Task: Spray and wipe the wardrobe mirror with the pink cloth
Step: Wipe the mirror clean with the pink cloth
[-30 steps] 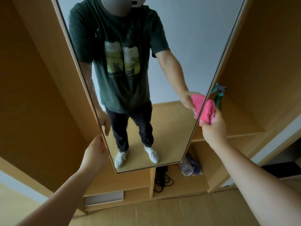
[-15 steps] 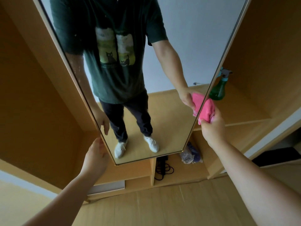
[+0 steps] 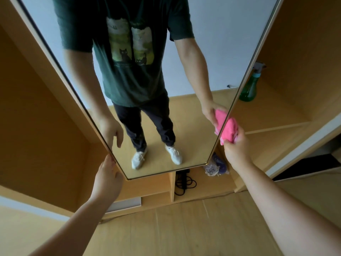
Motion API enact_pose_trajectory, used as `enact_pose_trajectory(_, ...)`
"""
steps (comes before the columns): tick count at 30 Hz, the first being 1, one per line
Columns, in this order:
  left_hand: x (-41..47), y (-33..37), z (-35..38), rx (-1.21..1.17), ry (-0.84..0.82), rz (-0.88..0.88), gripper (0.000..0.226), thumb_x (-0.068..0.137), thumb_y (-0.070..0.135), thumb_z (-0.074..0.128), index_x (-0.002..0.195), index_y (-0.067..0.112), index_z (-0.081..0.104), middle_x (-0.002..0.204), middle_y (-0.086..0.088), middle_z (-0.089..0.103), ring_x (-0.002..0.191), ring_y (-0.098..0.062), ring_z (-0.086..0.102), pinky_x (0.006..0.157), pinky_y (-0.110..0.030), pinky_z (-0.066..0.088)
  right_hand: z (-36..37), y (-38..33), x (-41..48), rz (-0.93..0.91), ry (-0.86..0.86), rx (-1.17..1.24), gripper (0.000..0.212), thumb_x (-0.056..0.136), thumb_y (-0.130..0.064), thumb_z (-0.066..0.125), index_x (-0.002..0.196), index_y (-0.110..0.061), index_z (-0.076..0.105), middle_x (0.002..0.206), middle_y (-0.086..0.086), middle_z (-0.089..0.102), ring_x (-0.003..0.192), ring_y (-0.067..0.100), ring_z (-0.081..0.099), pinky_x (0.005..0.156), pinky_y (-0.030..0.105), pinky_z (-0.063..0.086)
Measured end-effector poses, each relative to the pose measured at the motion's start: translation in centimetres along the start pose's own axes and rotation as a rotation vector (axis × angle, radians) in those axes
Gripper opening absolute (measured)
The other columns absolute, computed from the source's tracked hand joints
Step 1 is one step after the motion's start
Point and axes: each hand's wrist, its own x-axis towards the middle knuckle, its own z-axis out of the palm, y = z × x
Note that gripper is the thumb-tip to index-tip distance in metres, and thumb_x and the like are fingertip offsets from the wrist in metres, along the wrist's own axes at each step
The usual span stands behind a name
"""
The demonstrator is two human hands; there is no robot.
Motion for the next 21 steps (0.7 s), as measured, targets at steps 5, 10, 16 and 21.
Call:
enact_pose_trajectory(5,0.2,-0.5,0.2,-0.011,0.008,0.011,0.063,0.086,-0.007,0.041,0.142,0.022,0.034,0.136,-0.005,0.050,0.131,-0.021,0.044,0.098,-0.032,0.039,0.8,1.8,-0.3,0.014,-0.010,0.015,0.042,0.089,-0.006,0.059,0.127,-0.023,0.053,0.096,-0.013,0.065,0.092,0.011,0.065,0.085,0.036,0.054)
enact_pose_trajectory(10,-0.3,-0.8,0.5,-0.071,0.001,0.025,0.077,0.086,-0.012,0.038,0.148,0.032,0.025,0.146,0.001,0.042,0.138,-0.016,0.035,0.103,-0.030,0.034,1.7,3.7,-0.4,0.058,-0.022,0.016,0.028,0.095,-0.021,0.056,0.120,-0.030,0.054,0.099,-0.011,0.069,0.091,0.007,0.067,0.083,0.033,0.055)
enact_pose_trajectory(16,-0.6,-1.2,1.0,-0.112,0.000,0.024,0.088,0.084,-0.013,0.037,0.143,0.051,0.021,0.140,0.021,0.038,0.138,-0.012,0.035,0.102,-0.033,0.039,2.5,5.8,-0.9,0.100,-0.073,-0.005,0.036,0.092,-0.014,0.055,0.119,-0.038,0.054,0.106,-0.011,0.070,0.101,0.008,0.067,0.090,0.037,0.054)
enact_pose_trajectory(21,-0.5,-1.4,0.9,-0.160,-0.002,-0.004,0.094,0.083,-0.015,0.036,0.137,0.060,0.023,0.125,0.041,0.039,0.135,-0.008,0.038,0.103,-0.033,0.039,3.1,7.1,-1.4,0.148,-0.054,-0.057,0.046,0.085,-0.008,0.057,0.124,-0.033,0.055,0.102,-0.008,0.069,0.094,0.015,0.067,0.081,0.045,0.058)
